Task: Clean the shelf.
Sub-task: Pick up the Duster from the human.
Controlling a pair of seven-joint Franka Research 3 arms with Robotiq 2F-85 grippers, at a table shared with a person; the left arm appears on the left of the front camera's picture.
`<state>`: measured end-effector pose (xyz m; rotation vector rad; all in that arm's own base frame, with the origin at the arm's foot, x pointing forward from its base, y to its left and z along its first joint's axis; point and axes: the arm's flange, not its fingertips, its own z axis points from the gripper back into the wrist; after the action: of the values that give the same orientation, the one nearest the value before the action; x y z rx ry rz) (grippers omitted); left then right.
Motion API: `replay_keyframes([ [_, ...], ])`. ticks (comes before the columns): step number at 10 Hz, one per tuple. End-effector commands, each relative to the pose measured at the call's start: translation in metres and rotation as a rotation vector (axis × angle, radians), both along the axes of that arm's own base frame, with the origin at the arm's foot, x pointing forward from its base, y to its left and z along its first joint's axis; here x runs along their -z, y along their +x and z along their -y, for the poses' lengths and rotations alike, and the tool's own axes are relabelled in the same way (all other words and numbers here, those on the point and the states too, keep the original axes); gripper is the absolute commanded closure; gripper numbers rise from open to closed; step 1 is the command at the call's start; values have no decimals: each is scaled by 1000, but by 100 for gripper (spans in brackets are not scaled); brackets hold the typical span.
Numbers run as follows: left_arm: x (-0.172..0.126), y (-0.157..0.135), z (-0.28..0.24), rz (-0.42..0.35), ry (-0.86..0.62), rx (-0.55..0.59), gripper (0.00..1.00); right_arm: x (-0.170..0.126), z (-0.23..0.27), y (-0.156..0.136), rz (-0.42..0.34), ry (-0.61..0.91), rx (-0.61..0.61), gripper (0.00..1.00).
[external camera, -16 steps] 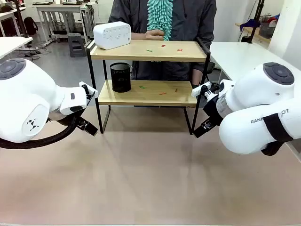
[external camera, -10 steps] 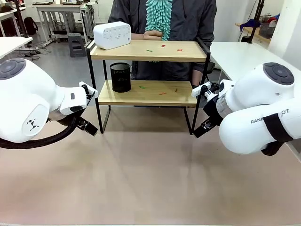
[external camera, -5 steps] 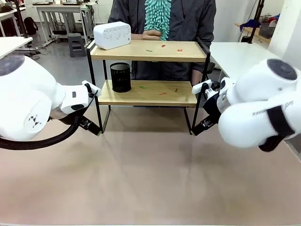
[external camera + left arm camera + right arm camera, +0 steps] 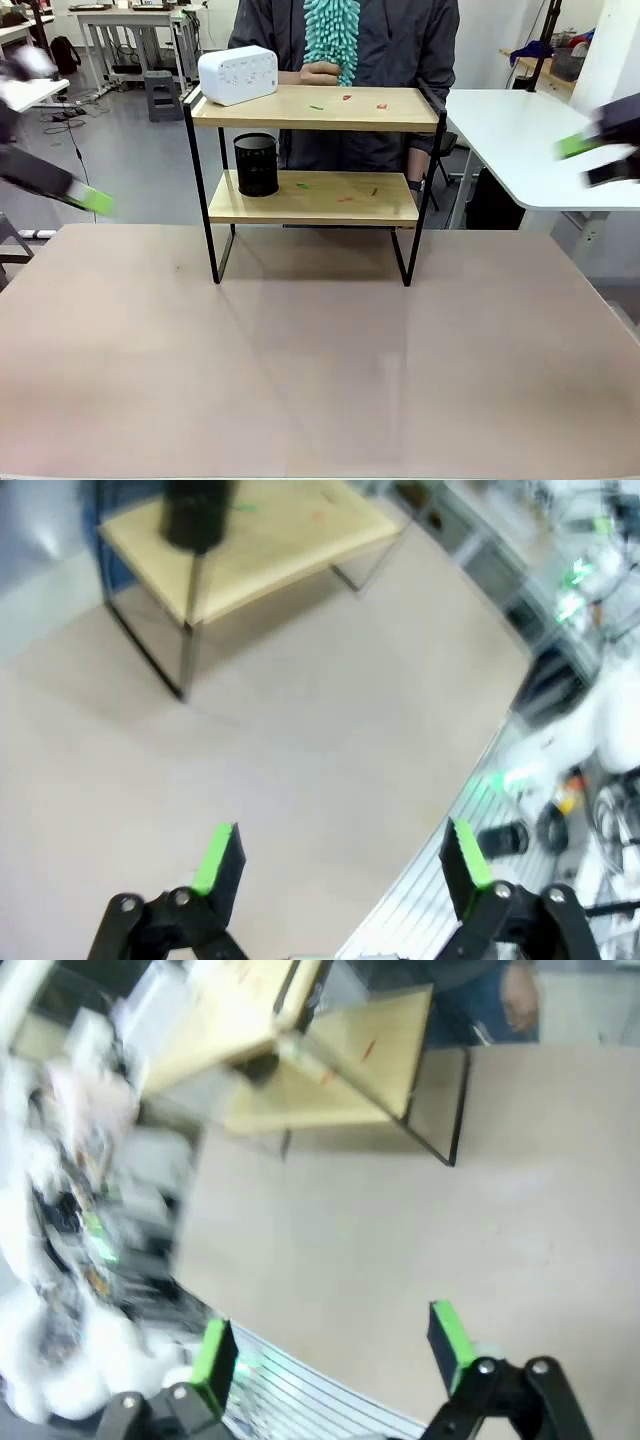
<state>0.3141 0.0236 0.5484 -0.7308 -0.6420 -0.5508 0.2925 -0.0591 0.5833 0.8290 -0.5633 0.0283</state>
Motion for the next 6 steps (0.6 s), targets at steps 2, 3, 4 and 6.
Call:
replay_keyframes([
  [2, 63, 35, -99, -16, -379, -219, 0, 106, 92, 21, -110, 335, 268, 0],
  [3, 85, 41, -123, -34, -479, -297, 0, 136, 104, 20, -167, 364, 312, 0],
  [4, 97, 50, -133, -99, -440, -409, 0, 158, 110, 17, -228, 326, 378, 0],
  [6, 64, 12, -134, -57, -371, -284, 0, 97, 129, 4, -155, 324, 295, 0],
])
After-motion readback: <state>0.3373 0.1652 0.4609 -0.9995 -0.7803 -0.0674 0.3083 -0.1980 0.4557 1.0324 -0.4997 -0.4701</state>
